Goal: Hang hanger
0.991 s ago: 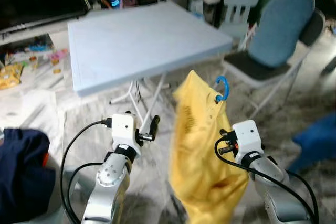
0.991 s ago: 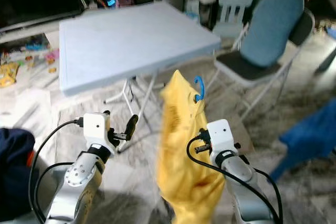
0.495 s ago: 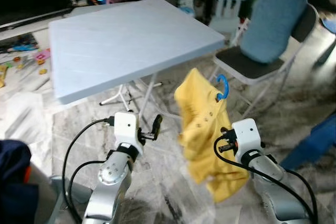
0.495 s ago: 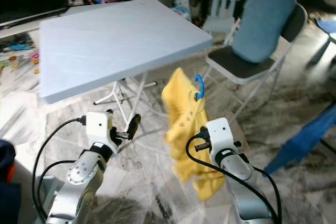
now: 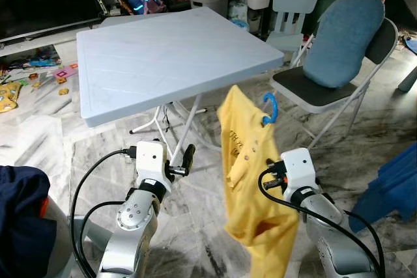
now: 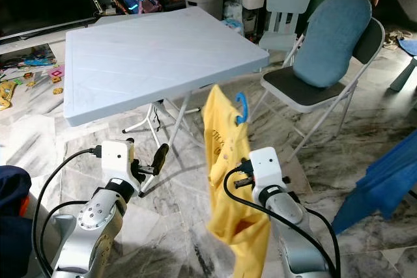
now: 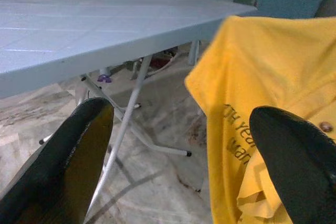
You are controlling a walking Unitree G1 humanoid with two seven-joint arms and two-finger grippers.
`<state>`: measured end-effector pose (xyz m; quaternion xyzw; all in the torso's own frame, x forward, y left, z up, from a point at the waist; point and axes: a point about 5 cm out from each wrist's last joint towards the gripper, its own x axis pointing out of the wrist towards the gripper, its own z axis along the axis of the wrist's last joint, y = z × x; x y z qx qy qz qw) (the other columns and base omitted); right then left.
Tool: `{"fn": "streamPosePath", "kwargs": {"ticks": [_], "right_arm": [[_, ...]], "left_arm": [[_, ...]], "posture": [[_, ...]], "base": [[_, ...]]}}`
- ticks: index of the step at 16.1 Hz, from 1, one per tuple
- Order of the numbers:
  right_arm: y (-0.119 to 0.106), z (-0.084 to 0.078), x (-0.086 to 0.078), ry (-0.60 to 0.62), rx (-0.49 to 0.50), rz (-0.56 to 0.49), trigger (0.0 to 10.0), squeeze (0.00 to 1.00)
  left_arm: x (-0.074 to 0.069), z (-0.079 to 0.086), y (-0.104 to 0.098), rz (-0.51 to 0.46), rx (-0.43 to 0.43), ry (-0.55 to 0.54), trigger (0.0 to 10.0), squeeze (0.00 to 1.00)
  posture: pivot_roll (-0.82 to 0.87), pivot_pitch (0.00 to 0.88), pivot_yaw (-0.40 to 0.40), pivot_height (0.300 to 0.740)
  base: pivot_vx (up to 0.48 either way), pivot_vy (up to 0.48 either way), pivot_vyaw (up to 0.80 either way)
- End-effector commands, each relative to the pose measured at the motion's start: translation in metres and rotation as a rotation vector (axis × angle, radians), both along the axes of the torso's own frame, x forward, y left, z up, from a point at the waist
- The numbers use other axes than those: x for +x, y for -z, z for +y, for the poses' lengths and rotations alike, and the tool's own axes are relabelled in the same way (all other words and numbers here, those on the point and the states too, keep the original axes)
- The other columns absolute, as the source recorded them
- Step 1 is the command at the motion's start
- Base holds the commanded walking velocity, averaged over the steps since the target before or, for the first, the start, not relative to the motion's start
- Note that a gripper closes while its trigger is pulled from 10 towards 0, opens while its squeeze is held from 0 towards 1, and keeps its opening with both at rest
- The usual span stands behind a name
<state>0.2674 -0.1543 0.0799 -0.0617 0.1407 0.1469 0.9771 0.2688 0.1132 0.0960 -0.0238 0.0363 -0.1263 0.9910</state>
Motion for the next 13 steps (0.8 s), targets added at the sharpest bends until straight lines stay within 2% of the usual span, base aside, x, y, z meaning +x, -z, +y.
{"fn": "streamPosePath", "kwargs": {"ticks": [1,3,4,8,10,13], "right_arm": [[-0.02,0.017,-0.001,-0.153,0.117,-0.057,10.0,0.0],[-0.031,0.024,-0.013,-0.347,0.139,-0.037,10.0,0.0],[-0.032,0.024,-0.015,-0.366,0.136,-0.036,10.0,0.0],[-0.052,0.018,-0.035,-0.668,0.163,0.033,10.0,0.0],[-0.056,0.016,-0.042,-0.759,0.156,0.069,10.0,0.0],[-0.061,0.017,-0.035,-0.736,0.153,0.045,10.0,0.0]], "left_arm": [[0.003,-0.004,0.002,0.013,0.05,0.056,10.0,0.0],[0.005,-0.008,0.001,-0.011,0.088,0.118,10.0,0.0],[0.005,-0.008,0.001,-0.011,0.088,0.119,10.0,0.0],[0.01,-0.007,-0.001,-0.022,0.086,0.119,10.0,0.0],[0.009,-0.008,-0.001,-0.025,0.087,0.124,10.0,0.0],[0.008,-0.012,0.0,-0.021,0.07,0.134,10.0,0.0]], "posture": [[-0.13,0.0,0.059,0.74],[-0.13,0.0,0.052,0.74],[-0.13,0.0,0.05,0.74],[-0.14,0.0,0.049,0.74],[-0.14,0.0,0.048,0.74],[-0.14,0.0,0.048,0.74]], "base": [[0.0,0.0,0.0],[0.0,0.0,0.0],[0.0,0.0,0.0],[0.0,0.0,0.0],[0.0,0.0,0.0],[0.0,0.0,0.0]]}}
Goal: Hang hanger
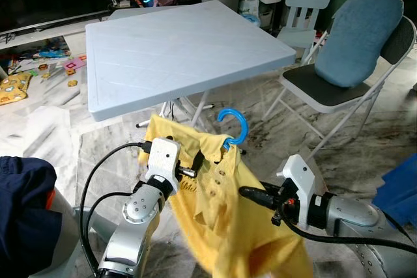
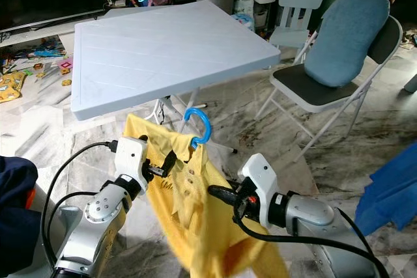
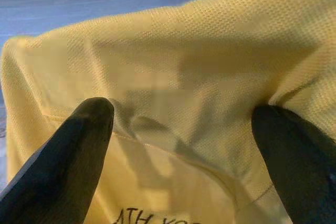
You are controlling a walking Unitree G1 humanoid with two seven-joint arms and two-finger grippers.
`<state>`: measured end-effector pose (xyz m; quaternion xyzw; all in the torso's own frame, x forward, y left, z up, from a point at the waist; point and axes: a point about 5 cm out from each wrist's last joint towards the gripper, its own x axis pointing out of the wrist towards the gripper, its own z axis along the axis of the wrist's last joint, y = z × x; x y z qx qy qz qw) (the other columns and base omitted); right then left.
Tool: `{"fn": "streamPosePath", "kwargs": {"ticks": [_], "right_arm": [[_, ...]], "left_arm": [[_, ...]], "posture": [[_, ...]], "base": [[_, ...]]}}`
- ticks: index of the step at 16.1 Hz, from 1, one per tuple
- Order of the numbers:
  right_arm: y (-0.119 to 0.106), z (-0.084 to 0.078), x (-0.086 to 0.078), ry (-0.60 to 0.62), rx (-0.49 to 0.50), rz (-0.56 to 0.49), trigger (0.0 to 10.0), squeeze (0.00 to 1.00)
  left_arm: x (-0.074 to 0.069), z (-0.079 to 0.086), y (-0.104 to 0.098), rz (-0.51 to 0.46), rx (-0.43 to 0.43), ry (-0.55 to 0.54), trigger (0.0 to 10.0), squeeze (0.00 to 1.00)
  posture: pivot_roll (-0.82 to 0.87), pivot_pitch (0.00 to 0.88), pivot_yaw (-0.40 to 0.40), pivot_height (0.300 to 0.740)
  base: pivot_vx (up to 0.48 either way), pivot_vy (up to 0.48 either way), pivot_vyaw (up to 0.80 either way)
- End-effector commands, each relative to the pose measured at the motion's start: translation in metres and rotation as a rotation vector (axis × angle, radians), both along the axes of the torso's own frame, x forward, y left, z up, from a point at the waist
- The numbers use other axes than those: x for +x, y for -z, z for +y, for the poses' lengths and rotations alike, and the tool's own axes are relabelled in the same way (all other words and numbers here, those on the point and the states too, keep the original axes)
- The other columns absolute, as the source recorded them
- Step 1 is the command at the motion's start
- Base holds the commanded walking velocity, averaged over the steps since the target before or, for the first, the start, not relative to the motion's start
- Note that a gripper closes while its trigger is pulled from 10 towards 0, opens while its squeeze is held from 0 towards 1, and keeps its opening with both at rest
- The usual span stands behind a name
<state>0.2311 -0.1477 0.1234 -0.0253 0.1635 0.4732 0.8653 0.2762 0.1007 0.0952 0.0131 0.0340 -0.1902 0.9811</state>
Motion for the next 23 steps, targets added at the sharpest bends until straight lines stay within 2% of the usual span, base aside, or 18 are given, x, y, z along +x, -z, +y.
{"fn": "streamPosePath", "kwargs": {"ticks": [1,4,7,10,12,14,18,21,23], "right_arm": [[-0.017,0.011,0.003,-0.048,0.047,-0.067,10.0,0.0],[-0.017,0.023,0.013,-0.034,0.025,-0.114,10.0,0.0],[-0.015,0.026,0.021,-0.017,-0.023,-0.143,10.0,0.0],[-0.009,0.028,0.02,-0.027,-0.045,-0.138,10.0,0.0],[0.003,0.024,0.023,0.015,-0.126,-0.142,10.0,0.0],[0.006,0.017,0.031,0.087,-0.163,-0.167,10.0,0.0],[0.004,0.003,0.052,0.254,-0.242,-0.247,10.0,0.0],[0.005,0.005,0.054,0.246,-0.235,-0.247,10.0,0.0],[0.003,0.013,0.048,0.182,-0.208,-0.238,10.0,0.0]], "left_arm": [[-0.001,-0.002,0.0,-0.003,-0.004,0.009,10.0,0.0],[-0.005,-0.016,-0.003,-0.003,-0.058,0.084,10.0,0.0],[-0.006,-0.017,-0.007,-0.004,-0.079,0.103,10.0,0.0],[-0.002,-0.014,-0.012,-0.014,-0.12,0.068,10.0,0.0],[-0.003,-0.017,-0.021,-0.015,-0.175,0.103,10.0,0.0],[-0.005,-0.019,-0.022,-0.018,-0.152,0.141,10.0,0.0],[-0.004,-0.007,-0.014,-0.032,-0.007,0.145,10.0,0.0],[-0.002,-0.003,-0.015,-0.02,-0.029,0.123,10.0,0.0],[-0.002,-0.005,-0.013,-0.019,-0.027,0.127,10.0,0.0]], "posture": [[-0.14,0.0,0.047,0.74],[-0.14,0.0,0.045,0.74],[-0.14,0.0,0.044,0.74],[-0.14,0.0,0.041,0.74],[-0.14,0.0,0.042,0.74],[-0.14,0.0,0.043,0.74],[-0.14,0.0,0.04,0.74],[-0.14,0.0,0.037,0.74],[-0.14,0.0,0.038,0.74]], "base": [[0.0,0.0,0.0],[0.0,0.0,0.0],[0.0,0.0,0.0],[0.0,0.0,0.0],[0.0,0.0,0.0],[0.0,0.0,0.0],[0.0,0.0,0.0],[0.0,0.0,0.0],[0.0,0.0,0.0]]}}
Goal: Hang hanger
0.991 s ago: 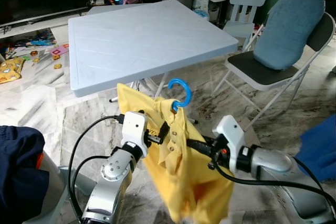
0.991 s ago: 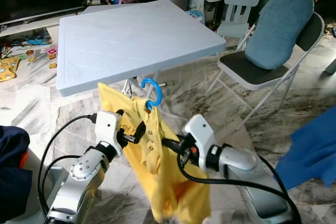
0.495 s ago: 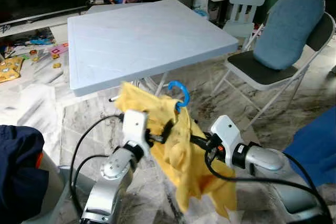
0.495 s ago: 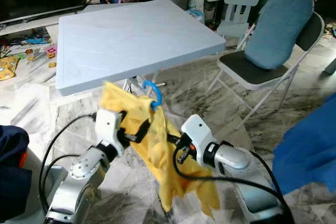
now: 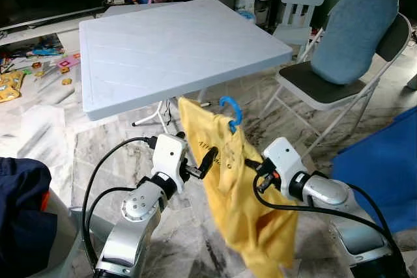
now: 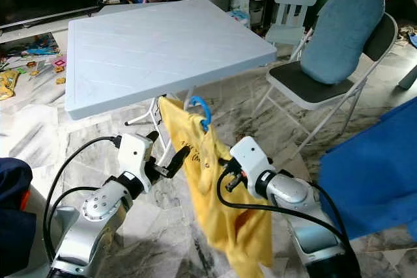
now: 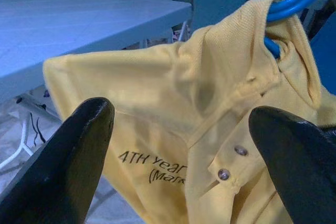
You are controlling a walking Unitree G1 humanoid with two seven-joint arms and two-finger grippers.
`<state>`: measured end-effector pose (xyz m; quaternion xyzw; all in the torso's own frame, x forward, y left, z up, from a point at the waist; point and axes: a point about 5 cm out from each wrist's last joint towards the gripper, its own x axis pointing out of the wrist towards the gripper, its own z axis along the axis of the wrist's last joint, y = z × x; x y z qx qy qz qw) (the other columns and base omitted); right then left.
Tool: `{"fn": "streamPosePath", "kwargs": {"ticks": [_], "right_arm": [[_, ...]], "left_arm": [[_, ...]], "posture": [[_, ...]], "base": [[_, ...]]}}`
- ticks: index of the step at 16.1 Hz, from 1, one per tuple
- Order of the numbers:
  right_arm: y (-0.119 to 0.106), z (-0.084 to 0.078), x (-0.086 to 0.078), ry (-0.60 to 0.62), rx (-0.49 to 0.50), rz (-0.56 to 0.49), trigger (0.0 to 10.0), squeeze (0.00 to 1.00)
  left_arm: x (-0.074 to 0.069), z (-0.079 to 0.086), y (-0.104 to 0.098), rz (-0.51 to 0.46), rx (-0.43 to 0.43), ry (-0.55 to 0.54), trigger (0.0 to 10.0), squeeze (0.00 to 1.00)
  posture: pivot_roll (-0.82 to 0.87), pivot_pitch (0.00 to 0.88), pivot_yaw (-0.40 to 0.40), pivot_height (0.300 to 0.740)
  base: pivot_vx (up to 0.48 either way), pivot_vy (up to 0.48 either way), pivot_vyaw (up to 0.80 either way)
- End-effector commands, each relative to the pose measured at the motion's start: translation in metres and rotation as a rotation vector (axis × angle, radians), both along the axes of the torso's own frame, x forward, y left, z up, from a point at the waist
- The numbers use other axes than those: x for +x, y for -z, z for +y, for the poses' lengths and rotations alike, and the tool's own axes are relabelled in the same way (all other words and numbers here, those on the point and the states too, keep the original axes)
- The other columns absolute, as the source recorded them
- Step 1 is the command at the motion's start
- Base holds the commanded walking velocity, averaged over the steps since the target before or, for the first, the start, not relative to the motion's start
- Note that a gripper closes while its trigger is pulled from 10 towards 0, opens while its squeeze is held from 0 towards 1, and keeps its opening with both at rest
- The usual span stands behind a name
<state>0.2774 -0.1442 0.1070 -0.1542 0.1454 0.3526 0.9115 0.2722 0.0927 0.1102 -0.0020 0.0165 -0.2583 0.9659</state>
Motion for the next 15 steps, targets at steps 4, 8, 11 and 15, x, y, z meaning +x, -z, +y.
{"fn": "streamPosePath", "kwargs": {"ticks": [4,8,11,15], "right_arm": [[-0.015,0.017,-0.021,-0.224,0.059,0.006,10.0,0.0],[-0.026,0.02,-0.035,-0.336,0.115,0.062,10.0,0.0],[-0.031,0.013,-0.041,-0.383,0.107,0.094,10.0,0.0],[-0.036,-0.004,-0.044,-0.396,0.065,0.131,10.0,0.0]], "left_arm": [[0.003,-0.003,0.003,0.019,-0.019,-0.016,10.0,0.0],[0.003,-0.004,0.008,0.033,-0.017,-0.007,10.0,0.0],[0.002,0.002,0.01,0.036,-0.006,-0.023,1.6,0.0],[0.003,0.016,0.016,0.021,0.05,-0.042,0.0,0.0]], "posture": [[-0.15,0.0,0.041,0.74],[-0.15,0.0,0.042,0.74],[-0.15,0.0,0.041,0.74],[-0.16,0.0,0.044,0.74]], "base": [[0.0,0.0,0.0],[0.0,0.0,0.0],[0.0,0.0,0.0],[0.0,0.0,0.0]]}}
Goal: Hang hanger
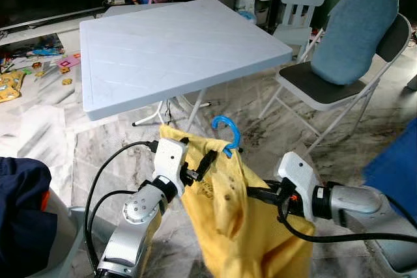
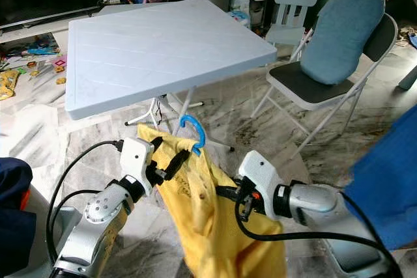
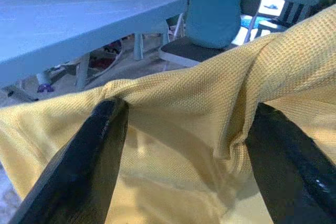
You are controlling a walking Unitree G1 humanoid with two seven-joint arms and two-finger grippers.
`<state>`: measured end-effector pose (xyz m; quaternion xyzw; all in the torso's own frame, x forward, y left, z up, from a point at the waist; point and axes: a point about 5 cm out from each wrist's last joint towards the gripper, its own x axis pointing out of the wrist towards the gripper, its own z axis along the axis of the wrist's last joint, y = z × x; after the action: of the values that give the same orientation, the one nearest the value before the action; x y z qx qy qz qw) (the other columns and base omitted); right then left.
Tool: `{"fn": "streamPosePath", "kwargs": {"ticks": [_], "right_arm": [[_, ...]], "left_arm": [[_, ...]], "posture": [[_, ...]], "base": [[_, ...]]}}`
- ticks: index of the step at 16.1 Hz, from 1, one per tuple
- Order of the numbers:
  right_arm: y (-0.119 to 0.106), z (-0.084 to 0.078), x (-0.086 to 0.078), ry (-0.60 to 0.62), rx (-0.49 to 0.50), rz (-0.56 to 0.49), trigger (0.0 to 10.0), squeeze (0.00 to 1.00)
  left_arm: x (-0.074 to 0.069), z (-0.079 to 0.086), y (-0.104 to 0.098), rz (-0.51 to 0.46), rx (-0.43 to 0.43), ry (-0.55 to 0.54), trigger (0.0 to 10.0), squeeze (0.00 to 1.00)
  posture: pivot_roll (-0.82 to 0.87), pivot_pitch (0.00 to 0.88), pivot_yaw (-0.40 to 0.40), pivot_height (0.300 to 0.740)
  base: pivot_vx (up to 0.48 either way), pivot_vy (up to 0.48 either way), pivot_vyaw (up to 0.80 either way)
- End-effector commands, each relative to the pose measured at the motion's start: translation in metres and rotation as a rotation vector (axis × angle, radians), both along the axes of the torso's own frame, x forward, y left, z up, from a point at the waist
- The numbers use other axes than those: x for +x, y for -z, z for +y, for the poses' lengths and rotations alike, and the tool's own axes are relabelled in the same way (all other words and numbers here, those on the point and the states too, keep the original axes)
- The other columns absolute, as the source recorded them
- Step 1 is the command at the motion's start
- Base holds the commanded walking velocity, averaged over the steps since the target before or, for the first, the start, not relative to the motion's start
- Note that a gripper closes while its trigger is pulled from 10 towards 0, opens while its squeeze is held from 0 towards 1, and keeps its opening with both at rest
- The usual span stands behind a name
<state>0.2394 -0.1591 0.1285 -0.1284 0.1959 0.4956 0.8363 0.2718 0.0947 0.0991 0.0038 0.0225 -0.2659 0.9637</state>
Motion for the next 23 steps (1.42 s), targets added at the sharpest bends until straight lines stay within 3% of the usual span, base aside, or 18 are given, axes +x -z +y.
{"fn": "streamPosePath", "kwargs": {"ticks": [1,5,8,11,14,19,22,23], "right_arm": [[-0.015,0.01,-0.007,-0.103,0.047,-0.037,10.0,0.0],[-0.014,0.001,-0.012,-0.121,-0.007,-0.017,10.0,0.0],[-0.009,-0.014,-0.004,-0.072,-0.111,-0.053,10.0,0.0],[-0.008,-0.024,0.009,0.021,-0.172,-0.111,10.0,0.0],[-0.013,-0.028,0.025,0.126,-0.182,-0.185,10.0,0.0],[-0.014,-0.039,0.039,0.184,-0.265,-0.271,10.0,0.0],[-0.016,-0.039,0.041,0.197,-0.252,-0.282,10.0,0.0],[-0.016,-0.039,0.042,0.207,-0.239,-0.282,10.0,0.0]], "left_arm": [[0.004,0.016,0.005,0.011,0.045,-0.064,0.0,0.0],[0.015,0.035,0.003,-0.028,0.106,-0.175,0.0,0.0],[0.021,0.049,0.0,-0.059,0.15,-0.26,0.0,0.0],[0.021,0.049,0.001,-0.052,0.144,-0.259,0.0,0.0],[0.018,0.037,0.006,-0.022,0.13,-0.181,0.0,0.0],[0.018,0.034,0.011,0.007,0.126,-0.164,0.0,0.0],[0.02,0.036,0.011,0.02,0.119,-0.196,0.0,0.0],[0.021,0.036,0.011,0.027,0.108,-0.198,3.1,0.0]], "posture": [[-0.16,0.0,0.043,0.74],[-0.15,0.0,0.043,0.74],[-0.15,0.0,0.046,0.74],[-0.16,0.0,0.046,0.74],[-0.16,0.0,0.045,0.74],[-0.16,0.0,0.043,0.74],[-0.16,0.0,0.044,0.74],[-0.16,0.0,0.044,0.74]], "base": [[0.0,0.0,0.0],[0.0,0.0,0.0],[0.0,0.0,0.0],[0.0,0.0,0.0],[0.0,0.0,0.0],[0.0,0.0,0.0],[0.0,0.0,0.0],[0.0,0.0,0.0]]}}
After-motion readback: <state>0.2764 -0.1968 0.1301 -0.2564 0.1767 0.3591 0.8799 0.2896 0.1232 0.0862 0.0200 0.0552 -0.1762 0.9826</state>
